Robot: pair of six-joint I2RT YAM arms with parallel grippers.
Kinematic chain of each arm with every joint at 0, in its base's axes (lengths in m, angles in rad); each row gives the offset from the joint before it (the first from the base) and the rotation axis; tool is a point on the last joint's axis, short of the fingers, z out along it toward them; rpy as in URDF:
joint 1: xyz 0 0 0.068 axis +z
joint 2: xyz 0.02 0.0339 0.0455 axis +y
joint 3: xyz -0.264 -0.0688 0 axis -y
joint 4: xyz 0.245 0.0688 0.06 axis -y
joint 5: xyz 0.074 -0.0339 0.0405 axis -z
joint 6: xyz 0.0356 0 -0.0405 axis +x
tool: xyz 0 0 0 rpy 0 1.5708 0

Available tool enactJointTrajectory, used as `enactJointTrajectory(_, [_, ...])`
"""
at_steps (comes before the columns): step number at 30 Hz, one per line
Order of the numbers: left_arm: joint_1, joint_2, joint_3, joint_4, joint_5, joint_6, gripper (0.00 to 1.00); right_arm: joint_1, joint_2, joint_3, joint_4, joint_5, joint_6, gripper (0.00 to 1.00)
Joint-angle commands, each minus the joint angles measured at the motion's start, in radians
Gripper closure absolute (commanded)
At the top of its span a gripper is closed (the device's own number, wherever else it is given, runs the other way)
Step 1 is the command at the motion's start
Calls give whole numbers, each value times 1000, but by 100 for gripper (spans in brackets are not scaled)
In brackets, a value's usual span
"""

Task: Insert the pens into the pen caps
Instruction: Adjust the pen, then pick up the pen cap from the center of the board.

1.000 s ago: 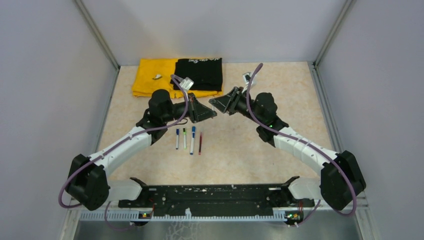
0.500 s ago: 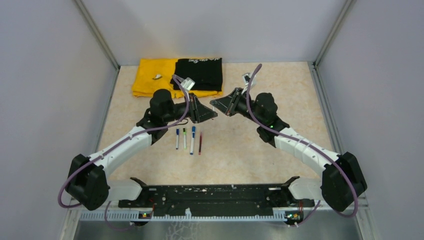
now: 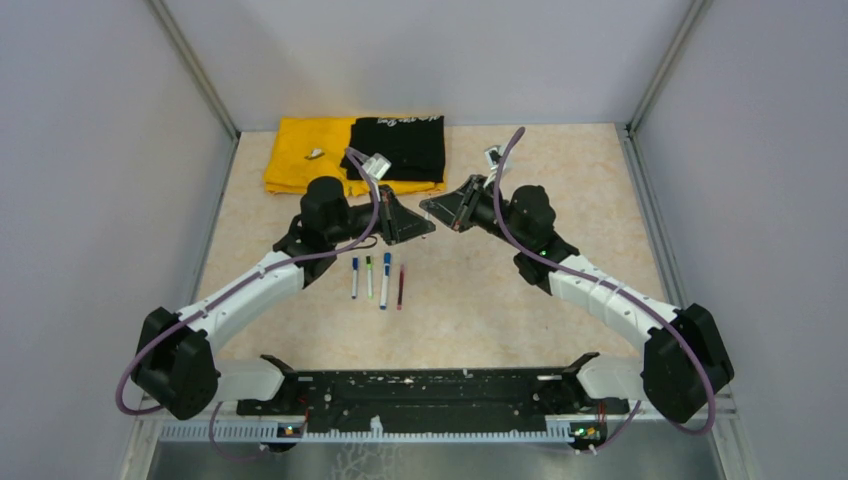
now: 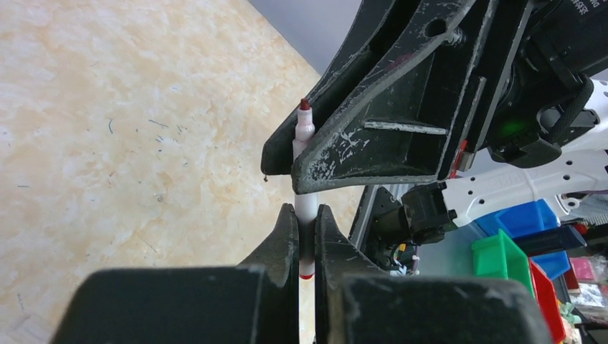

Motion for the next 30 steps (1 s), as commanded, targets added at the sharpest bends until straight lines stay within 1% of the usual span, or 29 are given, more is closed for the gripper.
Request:
enactJointTrajectory(1, [-4, 6, 45, -37, -51, 48, 100, 6, -8, 47, 33, -14, -12, 87])
enactJointTrajectory(3, [-1, -2, 55, -91, -95, 74, 100, 6, -15, 56, -3, 1, -39, 73])
enactJointTrajectory(5, [2, -12, 65, -153, -159, 102, 100, 6, -24, 72, -46, 17, -74, 68])
enactJointTrajectory(8, [3, -35, 73, -277, -282, 159, 100, 5, -39, 95, -119, 57, -124, 64])
enactJointTrajectory(12, [9, -106, 40, -413, -450, 217, 100, 6, -38, 129, -214, 111, -191, 63])
enactJointTrajectory(17, [11, -203, -3, -548, -710, 239, 100, 6, 14, 184, -308, 115, -275, 62])
enactJointTrajectory(22, [13, -244, 0, -629, -795, 265, 100, 6, 127, 270, -418, 139, -333, 63])
enactJointTrajectory(24, [13, -246, 12, -655, -802, 269, 100, 6, 197, 331, -467, 131, -358, 64])
enactJointTrajectory(30, [13, -278, 4, -679, -835, 273, 100, 20, 403, 468, -525, 93, -373, 66])
